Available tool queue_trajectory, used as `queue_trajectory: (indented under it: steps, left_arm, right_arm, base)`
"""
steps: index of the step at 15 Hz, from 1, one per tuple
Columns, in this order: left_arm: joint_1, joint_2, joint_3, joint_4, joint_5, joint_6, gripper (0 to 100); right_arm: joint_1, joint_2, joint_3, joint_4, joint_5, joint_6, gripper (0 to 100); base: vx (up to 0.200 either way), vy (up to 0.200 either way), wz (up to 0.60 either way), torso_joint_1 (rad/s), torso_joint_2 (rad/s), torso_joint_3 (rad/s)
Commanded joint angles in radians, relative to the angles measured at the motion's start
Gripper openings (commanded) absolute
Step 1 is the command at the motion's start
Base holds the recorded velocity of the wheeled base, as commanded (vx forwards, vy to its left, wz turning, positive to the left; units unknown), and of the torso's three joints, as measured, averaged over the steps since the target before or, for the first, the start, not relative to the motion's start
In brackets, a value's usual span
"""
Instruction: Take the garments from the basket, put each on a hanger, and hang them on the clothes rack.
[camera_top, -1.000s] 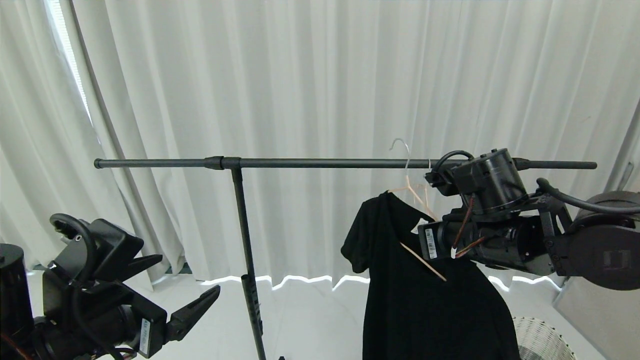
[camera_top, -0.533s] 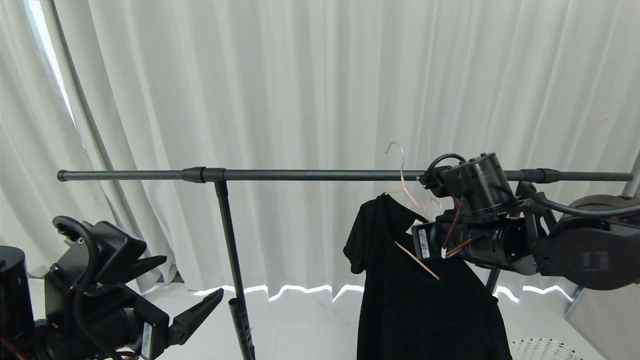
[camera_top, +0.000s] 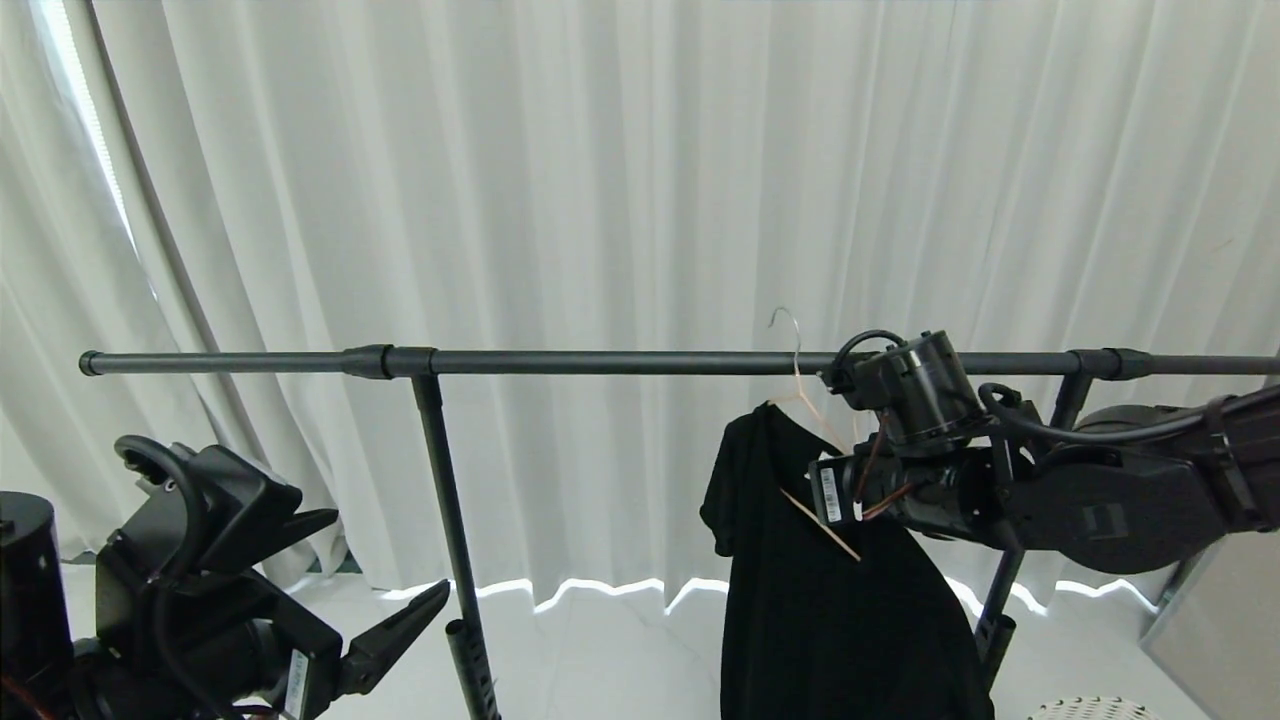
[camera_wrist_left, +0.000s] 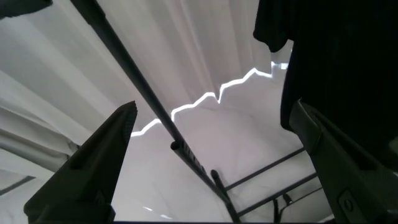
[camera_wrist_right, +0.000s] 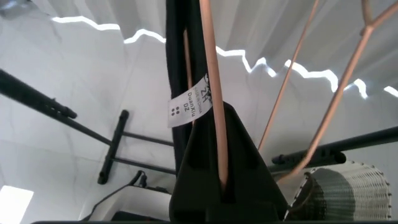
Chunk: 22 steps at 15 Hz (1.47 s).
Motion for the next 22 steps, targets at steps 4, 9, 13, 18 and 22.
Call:
queue_trajectory:
  steps: [4,9,13,18,22]
  left_arm:
    - [0.0,0.011,0.0,-0.001,0.0,0.02,100]
    - [0.0,0.009,0.0,-0.001,0.0,0.02,100]
    - [0.005,0.009,0.002,-0.001,0.002,0.019,100]
    - [0.029,0.009,0.013,-0.001,0.028,0.019,100]
    - [0.078,0.005,0.039,-0.001,0.106,0.011,100]
  right_arm:
    - [-0.011,0.041,0.001,-0.002,-0.002,0.001,0]
    - [-0.009,0.033,0.001,0.006,-0.002,0.001,100]
    - [0.017,-0.067,0.021,0.006,-0.002,0.009,100]
    - [0.099,-0.31,0.059,0.101,-0.002,0.018,100]
    - [-0.005,-0.502,0.191,0.187,-0.083,-0.034,100]
  base:
    - [0.0,0.0,0.0,0.0,0.0,0.0]
    - [0.0,0.0,0.0,0.0,0.0,0.0]
    - [0.0,0.0,0.0,0.0,0.0,0.0]
    - [0.0,0.0,0.0,0.0,0.0,0.0]
    - [-0.05,0.0,0.0,0.002,0.0,0.001]
